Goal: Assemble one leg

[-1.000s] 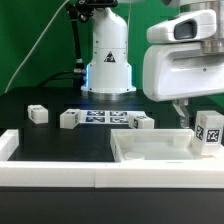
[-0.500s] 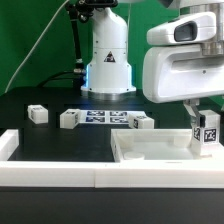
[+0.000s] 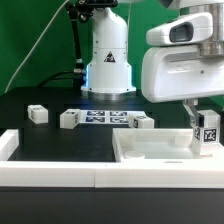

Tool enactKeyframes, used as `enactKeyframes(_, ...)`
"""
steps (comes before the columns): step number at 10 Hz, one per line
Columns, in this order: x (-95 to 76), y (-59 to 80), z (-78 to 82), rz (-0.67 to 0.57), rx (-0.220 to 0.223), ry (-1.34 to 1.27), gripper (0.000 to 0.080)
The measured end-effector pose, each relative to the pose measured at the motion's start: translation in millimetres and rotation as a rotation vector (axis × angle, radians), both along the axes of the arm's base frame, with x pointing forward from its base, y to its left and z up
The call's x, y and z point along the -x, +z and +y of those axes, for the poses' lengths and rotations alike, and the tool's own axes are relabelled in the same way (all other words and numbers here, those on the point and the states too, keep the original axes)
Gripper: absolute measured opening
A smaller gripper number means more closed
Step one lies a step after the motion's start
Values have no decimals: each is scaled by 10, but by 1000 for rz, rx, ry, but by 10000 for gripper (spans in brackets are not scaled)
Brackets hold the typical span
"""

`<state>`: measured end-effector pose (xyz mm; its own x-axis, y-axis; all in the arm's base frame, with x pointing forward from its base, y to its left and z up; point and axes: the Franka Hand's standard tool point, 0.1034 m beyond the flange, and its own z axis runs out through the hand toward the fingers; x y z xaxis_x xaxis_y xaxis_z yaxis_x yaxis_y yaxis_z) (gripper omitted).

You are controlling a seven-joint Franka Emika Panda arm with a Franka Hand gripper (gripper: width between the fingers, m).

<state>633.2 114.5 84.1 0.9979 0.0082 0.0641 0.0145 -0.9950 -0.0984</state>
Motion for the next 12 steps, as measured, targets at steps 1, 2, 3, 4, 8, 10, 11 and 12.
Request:
enactKeyframes(1,-11,-3,-9,-2,-6,-120,290)
enactKeyframes(2,-11,-6,-36,0,-11,-248,290)
enactKeyframes(3,-10,-8,-60,8,-16,-342,291)
enactKeyframes(4,-13,-8,-73,14,-22,-417,291)
enactKeyframes(8,43,-16,-74,57,-60,-982,291)
enactKeyframes(10,55,-19,-91,78,-70,-1113,291)
enactKeyframes(11,57,-22,-94,87,-80,-1153,291)
enactKeyframes(12,59,-24,-63,101,-95,-1231,364)
